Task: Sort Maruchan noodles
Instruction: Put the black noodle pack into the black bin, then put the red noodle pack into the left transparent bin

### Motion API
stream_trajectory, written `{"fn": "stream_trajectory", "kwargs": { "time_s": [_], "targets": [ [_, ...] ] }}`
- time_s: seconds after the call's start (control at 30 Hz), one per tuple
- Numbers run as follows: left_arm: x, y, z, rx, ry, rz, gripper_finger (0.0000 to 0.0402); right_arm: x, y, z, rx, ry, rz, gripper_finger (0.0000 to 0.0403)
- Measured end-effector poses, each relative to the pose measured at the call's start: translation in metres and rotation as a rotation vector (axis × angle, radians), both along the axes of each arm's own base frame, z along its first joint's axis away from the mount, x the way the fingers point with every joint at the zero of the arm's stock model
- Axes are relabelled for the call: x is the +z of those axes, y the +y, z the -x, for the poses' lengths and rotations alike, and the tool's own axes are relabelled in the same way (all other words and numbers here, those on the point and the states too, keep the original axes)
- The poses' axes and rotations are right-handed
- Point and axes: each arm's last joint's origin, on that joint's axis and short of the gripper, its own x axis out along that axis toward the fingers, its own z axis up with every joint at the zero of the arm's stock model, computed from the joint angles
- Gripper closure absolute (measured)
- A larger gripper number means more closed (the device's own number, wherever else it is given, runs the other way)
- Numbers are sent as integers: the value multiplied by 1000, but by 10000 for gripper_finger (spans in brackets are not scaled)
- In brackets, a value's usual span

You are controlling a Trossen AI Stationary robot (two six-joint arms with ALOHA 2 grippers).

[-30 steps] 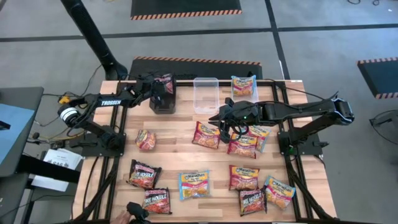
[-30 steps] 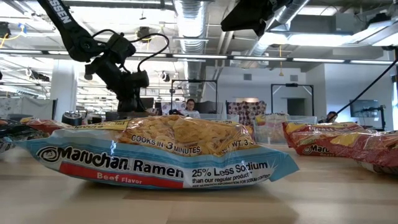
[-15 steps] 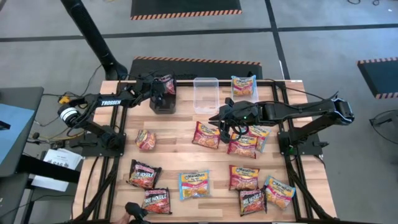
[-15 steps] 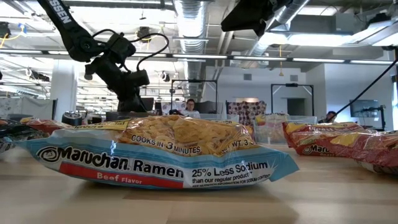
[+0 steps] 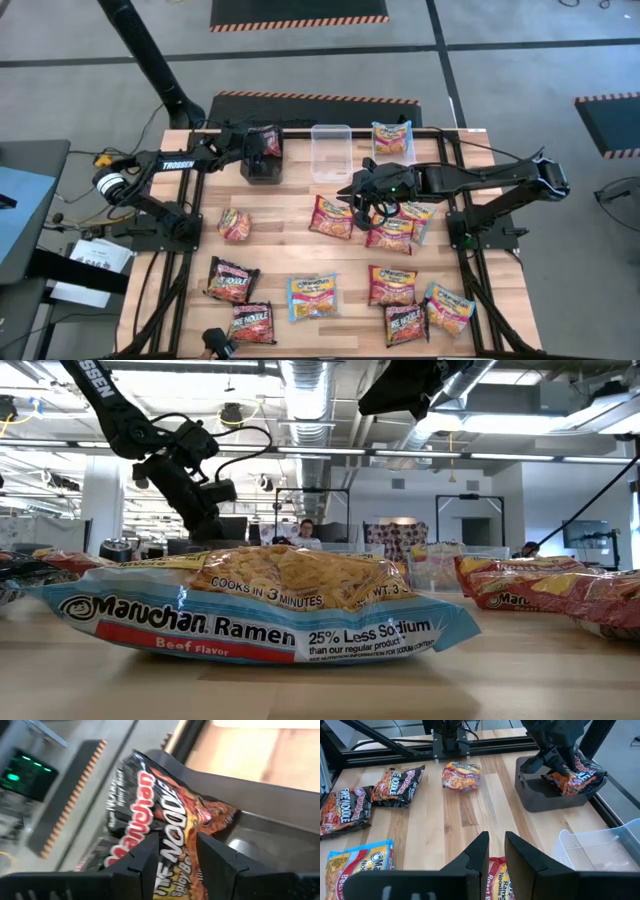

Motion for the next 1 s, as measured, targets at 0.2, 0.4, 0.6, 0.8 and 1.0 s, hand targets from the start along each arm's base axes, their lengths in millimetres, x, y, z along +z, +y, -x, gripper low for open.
{"fn": "stream_trajectory", "kwargs": {
  "time_s": [0.2, 0.4, 0.6, 0.8, 1.0],
  "targets": [
    [-1, -1, 0, 12, -11, 29, 278, 0, 0, 0, 0, -1, 0, 316],
    [3, -2, -5, -2, -27, 18, 278, 0, 0, 0, 0, -1, 0, 316],
    [27, 4, -19, -8, -57, 17, 278, 0, 0, 0, 0, -1, 0, 316],
    [56, 3, -30, -12, 27, 135, 278, 0, 0, 0, 0, -1, 0, 309],
    [83, -9, -39, -25, 108, 255, 278, -3, 2, 2, -6, 35, -20, 272]
  ]
}}
